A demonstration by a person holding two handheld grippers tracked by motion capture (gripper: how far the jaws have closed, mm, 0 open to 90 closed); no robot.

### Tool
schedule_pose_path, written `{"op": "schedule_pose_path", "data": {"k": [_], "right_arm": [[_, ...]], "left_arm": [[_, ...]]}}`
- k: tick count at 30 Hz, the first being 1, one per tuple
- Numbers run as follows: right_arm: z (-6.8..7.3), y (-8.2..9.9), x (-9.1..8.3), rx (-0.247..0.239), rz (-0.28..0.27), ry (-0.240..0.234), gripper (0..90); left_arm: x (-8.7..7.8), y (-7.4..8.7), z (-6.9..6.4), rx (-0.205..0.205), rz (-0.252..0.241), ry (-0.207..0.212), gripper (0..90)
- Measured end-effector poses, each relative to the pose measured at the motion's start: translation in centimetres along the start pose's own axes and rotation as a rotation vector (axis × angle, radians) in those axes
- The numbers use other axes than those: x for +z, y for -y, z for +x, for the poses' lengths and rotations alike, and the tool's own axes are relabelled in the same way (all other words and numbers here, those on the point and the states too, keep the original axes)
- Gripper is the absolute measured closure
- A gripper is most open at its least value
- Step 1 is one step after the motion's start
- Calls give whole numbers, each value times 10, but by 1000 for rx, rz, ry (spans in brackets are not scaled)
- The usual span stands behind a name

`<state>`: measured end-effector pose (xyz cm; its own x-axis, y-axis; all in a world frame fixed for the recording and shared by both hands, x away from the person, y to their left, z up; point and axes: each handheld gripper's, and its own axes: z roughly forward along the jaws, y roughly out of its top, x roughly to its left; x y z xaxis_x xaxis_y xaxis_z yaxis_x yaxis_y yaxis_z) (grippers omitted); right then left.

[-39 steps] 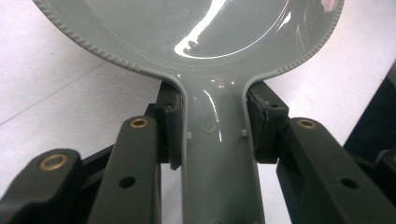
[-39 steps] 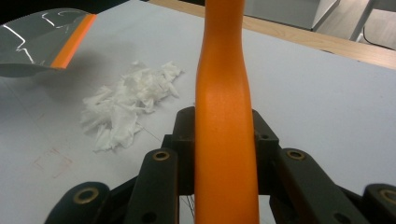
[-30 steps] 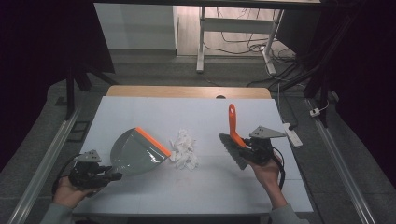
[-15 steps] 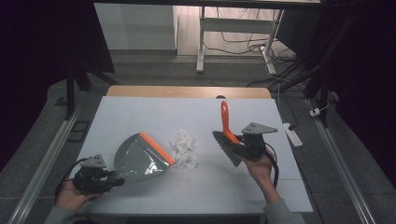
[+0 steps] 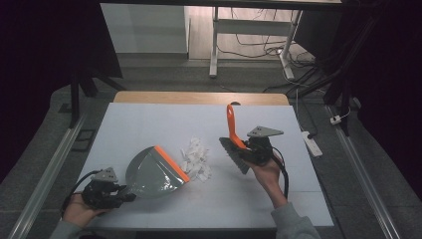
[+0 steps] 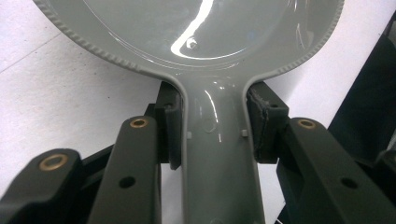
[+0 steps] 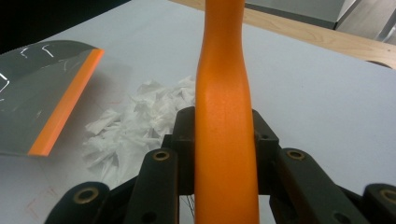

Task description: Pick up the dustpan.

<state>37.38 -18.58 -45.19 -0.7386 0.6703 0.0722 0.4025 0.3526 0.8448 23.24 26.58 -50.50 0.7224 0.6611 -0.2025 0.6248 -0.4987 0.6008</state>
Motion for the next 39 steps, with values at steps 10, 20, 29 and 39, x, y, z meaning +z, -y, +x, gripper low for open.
{"op": "schedule_pose_path", "data": {"k": [10, 20, 29, 39], "right_arm": [[-4, -9, 15, 19, 22, 10, 707], [-6, -18, 27, 34, 33, 12, 707], [-7, -26, 42, 38, 51, 17, 707], [-7, -30, 59, 44, 73, 16, 707]], "left_arm": [[2, 0, -1, 12, 6, 12, 618], [3, -1, -2, 24, 14, 22, 618], [5, -1, -3, 40, 41, 38, 618], [7, 0, -3, 45, 56, 50, 618]]}}
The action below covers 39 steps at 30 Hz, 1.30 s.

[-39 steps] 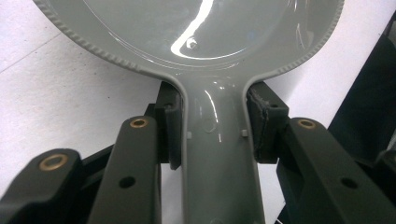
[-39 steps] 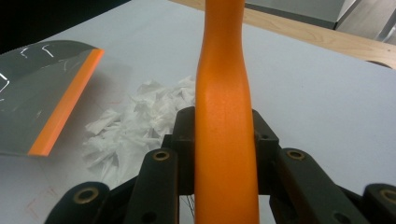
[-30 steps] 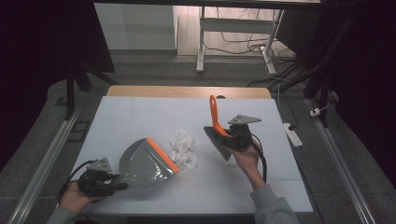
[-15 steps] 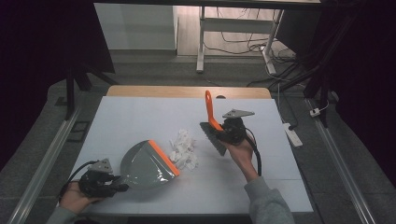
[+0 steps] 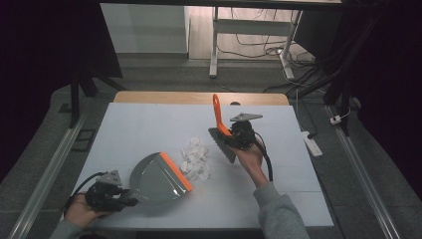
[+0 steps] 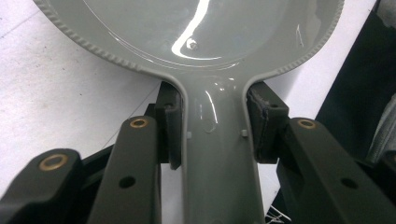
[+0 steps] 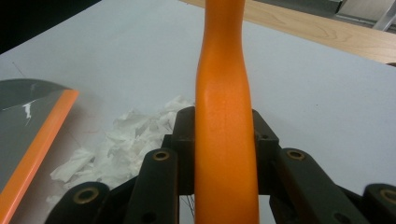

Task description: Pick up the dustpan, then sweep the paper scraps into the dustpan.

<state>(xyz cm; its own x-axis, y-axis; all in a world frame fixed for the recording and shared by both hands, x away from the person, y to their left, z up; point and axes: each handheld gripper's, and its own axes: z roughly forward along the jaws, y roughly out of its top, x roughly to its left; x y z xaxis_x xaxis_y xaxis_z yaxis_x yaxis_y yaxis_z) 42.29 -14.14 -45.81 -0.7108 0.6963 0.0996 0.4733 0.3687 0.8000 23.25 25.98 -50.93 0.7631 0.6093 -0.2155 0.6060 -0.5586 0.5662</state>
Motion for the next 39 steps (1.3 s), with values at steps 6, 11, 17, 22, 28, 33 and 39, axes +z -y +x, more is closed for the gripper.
{"op": "schedule_pose_path", "data": {"k": [6, 11, 17, 22, 28, 33, 39], "right_arm": [[1, 0, 7, 6, 14, -7, 707], [2, -3, 13, 9, 17, -6, 707], [5, -7, 20, 2, 28, -3, 707], [4, -9, 28, -1, 46, 2, 707], [2, -8, 36, -1, 65, 11, 707], [-3, -7, 41, 3, 82, 24, 707], [-8, -7, 45, 13, 85, 32, 707]], "left_arm": [[0, 1, 0, 8, 18, 4, 618], [1, 1, -1, 15, 28, -3, 617], [2, 0, -1, 19, 26, -1, 617], [5, -1, -2, 27, 42, -10, 617], [9, -4, -3, 29, 42, -7, 617], [14, -7, -3, 38, 59, -11, 617], [18, -10, -3, 41, 64, -8, 617]]}}
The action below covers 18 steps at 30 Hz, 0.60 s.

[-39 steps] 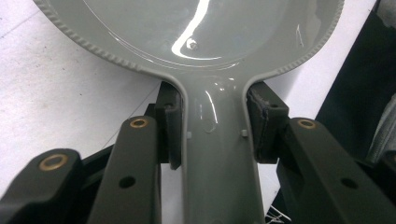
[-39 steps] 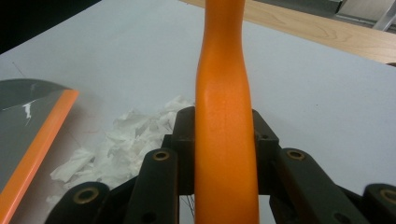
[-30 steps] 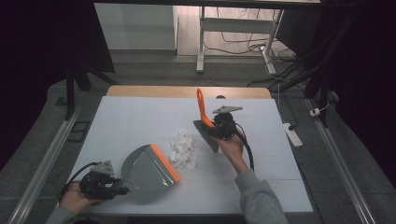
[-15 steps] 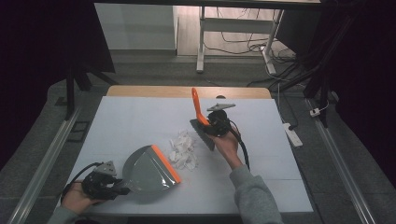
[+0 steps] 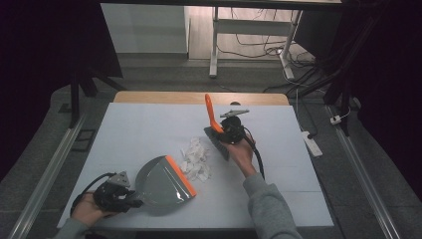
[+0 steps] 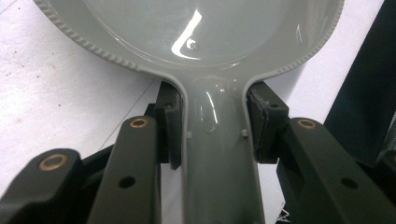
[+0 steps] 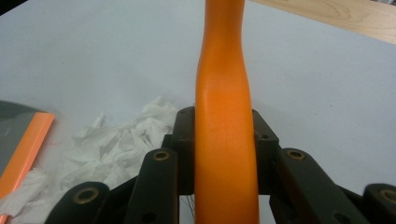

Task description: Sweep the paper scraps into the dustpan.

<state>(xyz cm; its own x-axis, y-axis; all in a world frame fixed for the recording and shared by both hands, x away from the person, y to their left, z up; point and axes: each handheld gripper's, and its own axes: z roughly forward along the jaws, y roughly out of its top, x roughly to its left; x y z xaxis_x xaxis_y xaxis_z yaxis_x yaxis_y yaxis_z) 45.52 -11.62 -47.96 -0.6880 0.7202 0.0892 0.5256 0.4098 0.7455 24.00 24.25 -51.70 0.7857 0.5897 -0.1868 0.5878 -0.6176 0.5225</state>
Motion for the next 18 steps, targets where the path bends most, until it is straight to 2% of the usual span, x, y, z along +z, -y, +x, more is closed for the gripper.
{"op": "schedule_pose_path", "data": {"k": [10, 16, 18], "right_arm": [[5, -5, 6, -21, 16, 4, 707], [9, -12, 14, -63, 37, 11, 707], [10, -14, 18, -60, 49, 7, 707]], "left_arm": [[4, -3, 1, 6, 8, 3, 617], [5, -4, 2, 0, 10, 12, 617], [5, -4, 2, -3, 10, 14, 617]]}}
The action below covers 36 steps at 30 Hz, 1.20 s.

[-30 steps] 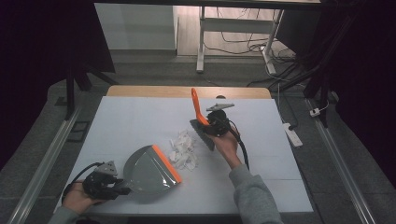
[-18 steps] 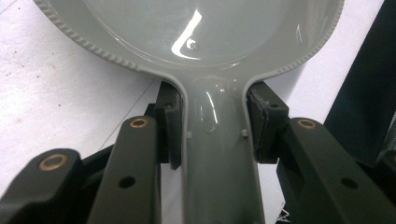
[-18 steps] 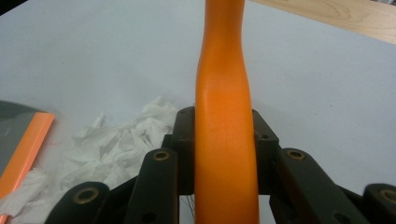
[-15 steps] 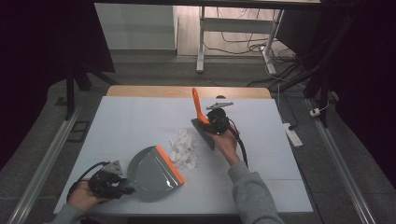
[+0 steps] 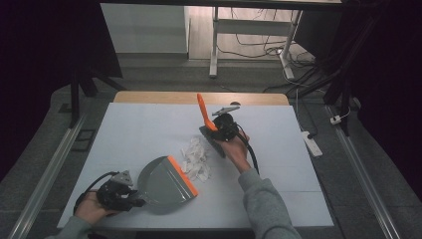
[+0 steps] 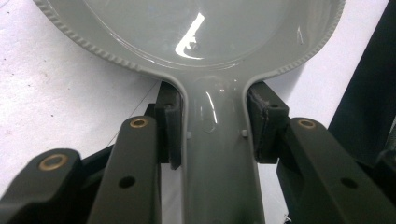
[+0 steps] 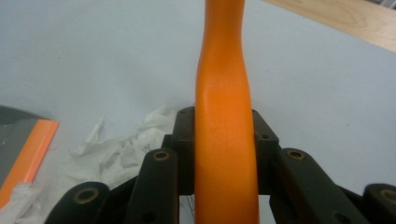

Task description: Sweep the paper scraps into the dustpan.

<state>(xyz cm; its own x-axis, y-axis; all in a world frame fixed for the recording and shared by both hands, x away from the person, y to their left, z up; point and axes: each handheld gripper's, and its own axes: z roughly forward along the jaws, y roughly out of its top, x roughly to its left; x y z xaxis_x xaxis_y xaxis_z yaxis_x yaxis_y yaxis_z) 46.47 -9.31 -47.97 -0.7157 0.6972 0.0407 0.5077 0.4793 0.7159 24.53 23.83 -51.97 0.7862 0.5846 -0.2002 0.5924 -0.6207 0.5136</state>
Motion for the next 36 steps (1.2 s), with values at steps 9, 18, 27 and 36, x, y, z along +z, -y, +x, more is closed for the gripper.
{"op": "schedule_pose_path", "data": {"k": [9, 18, 27, 36], "right_arm": [[8, -7, 14, -9, 53, -15, 708], [23, -11, 25, -15, 105, -53, 709], [49, -7, 23, -66, 140, -130, 708], [77, 2, 13, -136, 142, -233, 708]], "left_arm": [[1, 0, 1, 2, -1, 6, 617], [2, -2, 2, 1, 1, 5, 617], [3, -4, 3, 0, 1, 5, 617], [4, -4, 3, -9, 0, 8, 617]]}}
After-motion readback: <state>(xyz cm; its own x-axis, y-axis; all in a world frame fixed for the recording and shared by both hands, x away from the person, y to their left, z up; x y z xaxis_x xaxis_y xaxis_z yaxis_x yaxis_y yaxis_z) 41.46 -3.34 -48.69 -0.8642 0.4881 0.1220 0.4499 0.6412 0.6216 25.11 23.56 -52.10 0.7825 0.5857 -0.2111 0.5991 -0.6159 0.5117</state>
